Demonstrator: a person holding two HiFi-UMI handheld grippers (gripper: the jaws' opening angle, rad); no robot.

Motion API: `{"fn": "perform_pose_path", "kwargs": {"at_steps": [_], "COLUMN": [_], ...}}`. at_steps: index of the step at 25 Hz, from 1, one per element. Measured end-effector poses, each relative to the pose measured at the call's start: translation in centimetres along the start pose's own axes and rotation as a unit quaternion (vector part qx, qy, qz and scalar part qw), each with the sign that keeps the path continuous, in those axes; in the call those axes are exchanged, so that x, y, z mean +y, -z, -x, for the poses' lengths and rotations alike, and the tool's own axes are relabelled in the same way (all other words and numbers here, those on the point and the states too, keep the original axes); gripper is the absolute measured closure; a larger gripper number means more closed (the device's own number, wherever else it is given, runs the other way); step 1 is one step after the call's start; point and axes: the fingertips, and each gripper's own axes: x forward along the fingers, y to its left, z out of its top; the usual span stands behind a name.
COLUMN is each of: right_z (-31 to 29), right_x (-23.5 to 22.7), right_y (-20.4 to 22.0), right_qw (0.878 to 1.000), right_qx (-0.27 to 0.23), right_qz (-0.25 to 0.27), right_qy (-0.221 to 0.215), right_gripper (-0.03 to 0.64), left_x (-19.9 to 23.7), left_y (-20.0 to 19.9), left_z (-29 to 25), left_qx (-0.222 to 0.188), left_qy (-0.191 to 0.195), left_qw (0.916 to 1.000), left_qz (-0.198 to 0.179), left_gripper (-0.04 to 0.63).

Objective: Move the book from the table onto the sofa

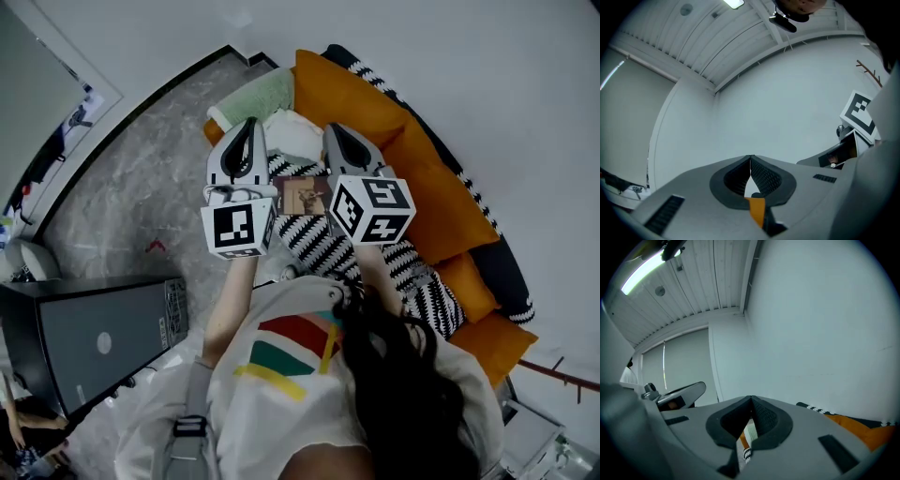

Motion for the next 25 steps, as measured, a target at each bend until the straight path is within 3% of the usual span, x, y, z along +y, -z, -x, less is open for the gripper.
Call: {"fn": "perform_pose_path", "kwargs": {"at_steps": [25], "right_z": [2.1], "right_x": [1.0], "right_y": [-0.8], "right_qw": [1.000], "right_qx": [-0.017], "right_qz": [0.023], "right_qy": [-0.013], "right_gripper": [0.604], "left_x": [-1.8], "left_y": [-1.1], "left_z": [1.3], "left_qx": [-0.004], "left_qy": [0.000], "left_qw": [1.0000], "left_qz": [-0.001], "left_gripper": [0.588]}}
